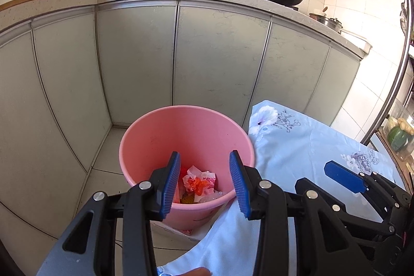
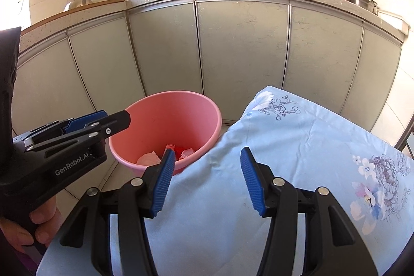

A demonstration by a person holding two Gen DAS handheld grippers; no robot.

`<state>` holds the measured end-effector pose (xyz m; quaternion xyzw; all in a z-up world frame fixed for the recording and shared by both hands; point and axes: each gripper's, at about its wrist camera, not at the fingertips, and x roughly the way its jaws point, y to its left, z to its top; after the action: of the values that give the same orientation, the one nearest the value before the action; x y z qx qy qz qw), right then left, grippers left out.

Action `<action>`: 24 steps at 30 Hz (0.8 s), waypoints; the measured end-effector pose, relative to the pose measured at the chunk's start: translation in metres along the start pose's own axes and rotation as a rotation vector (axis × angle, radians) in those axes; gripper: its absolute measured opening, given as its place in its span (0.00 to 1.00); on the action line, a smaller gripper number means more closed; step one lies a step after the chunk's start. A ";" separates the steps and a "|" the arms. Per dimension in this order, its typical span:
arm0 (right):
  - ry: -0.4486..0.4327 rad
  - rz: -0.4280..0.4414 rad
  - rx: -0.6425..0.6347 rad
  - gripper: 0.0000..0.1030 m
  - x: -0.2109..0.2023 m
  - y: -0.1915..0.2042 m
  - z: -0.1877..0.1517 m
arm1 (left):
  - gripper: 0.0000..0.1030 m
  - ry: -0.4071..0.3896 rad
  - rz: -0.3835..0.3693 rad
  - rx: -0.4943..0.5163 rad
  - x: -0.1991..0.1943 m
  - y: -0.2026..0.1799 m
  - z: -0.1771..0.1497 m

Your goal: Collect trash

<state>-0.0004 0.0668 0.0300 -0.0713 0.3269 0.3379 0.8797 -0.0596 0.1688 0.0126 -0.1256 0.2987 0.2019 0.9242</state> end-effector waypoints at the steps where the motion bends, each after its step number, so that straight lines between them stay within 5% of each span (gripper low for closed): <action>1: 0.000 0.000 0.000 0.52 -0.001 0.000 -0.001 | 0.38 0.000 -0.001 0.002 0.000 -0.002 0.000; 24: -0.014 -0.012 0.030 0.52 -0.016 -0.014 -0.004 | 0.38 -0.009 -0.009 0.052 -0.010 -0.023 0.003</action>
<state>-0.0021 0.0459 0.0357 -0.0575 0.3252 0.3279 0.8851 -0.0553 0.1461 0.0233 -0.1022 0.2992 0.1904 0.9294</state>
